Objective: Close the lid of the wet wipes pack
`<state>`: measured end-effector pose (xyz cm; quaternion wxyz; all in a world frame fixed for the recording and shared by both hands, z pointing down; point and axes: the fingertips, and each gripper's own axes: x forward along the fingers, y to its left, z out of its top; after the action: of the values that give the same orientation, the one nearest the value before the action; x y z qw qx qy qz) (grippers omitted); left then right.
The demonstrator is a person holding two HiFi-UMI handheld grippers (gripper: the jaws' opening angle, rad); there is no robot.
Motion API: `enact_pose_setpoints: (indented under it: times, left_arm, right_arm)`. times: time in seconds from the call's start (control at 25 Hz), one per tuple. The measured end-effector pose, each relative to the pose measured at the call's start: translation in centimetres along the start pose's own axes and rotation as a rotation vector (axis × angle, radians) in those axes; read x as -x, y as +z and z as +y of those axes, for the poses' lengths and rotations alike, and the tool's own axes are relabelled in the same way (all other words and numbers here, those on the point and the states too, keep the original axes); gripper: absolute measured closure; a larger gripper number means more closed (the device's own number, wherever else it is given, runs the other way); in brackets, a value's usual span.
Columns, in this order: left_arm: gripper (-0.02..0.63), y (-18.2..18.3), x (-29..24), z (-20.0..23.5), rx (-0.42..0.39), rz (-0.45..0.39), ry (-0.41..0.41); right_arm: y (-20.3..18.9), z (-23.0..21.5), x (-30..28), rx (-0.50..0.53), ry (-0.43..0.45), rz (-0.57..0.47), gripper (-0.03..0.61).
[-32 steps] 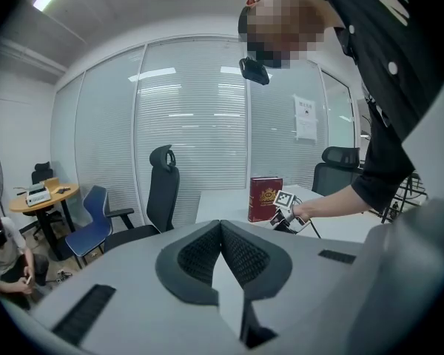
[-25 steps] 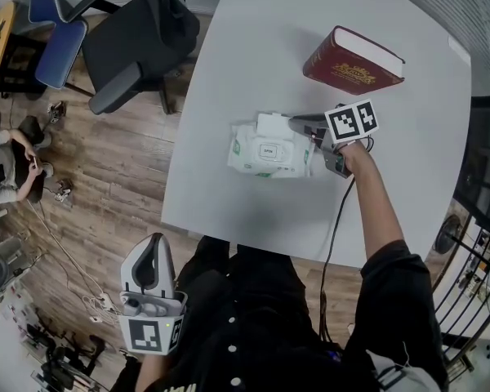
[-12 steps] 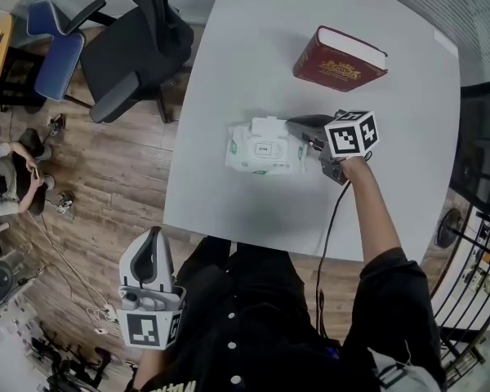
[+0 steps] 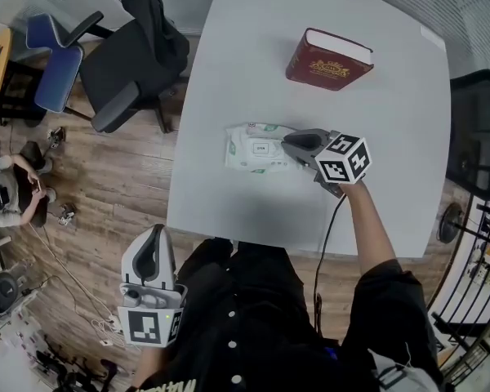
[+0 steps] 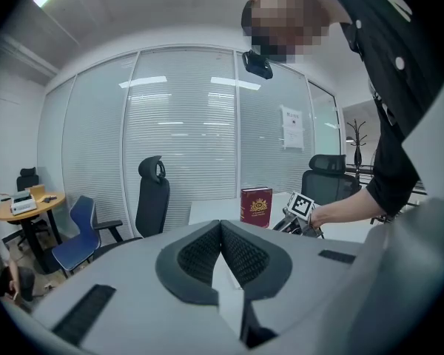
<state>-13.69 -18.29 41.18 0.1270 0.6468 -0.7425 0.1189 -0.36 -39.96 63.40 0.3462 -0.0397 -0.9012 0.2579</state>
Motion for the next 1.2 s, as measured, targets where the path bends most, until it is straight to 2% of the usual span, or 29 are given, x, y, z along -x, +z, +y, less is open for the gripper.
enact_pose_setpoints:
  times: [0.16,0.32,0.56,0.76,0.88,1.04,1.12,1.2]
  left_arm:
    - [0.598,-0.6,-0.1,0.1,0.042,0.012,-0.012]
    - [0.598,-1.3,-0.2,0.2,0.045,0.031,-0.012]
    - [0.598,-2.0,-0.2,0.2,0.078,0.049,-0.017]
    - [0.598,-2.4,-0.4,-0.1,0.082,0.064,-0.025]
    - [0.598,-2.7,-0.5,-0.3,0.086,0.073,-0.028]
    - [0.598,-3.1,-0.5,-0.4,0.091,0.084,-0.027]
    - [0.598,-3.3,-0.5,-0.4,0.094,0.091,-0.024]
    - [0.598,-3.4,-0.4,-0.4,0.094,0.095,-0.021]
  right_arm:
    - [-1.2,0.5,-0.1,-0.02,0.009,-0.004,0.497]
    - [-2.9,0.7,-0.8,-0.049,0.016,0.005,0.489]
    - [-4.0,0.8,-1.5,-0.143,0.045,-0.01,0.46]
    - [-3.8,0.1,-1.5,-0.223,0.014,-0.041,0.518]
    - [-3.5,0.1,-1.7,-0.166,-0.046,-0.037,0.532]
    - [-3.0,1.4,-2.8,0.013,-0.138,0.012,0.535]
    - [-2.7,2.0,-3.7,0.079,-0.157,0.029,0.535]
    - [-2.3,2.4,-4.3,0.099,-0.159,0.026,0.535]
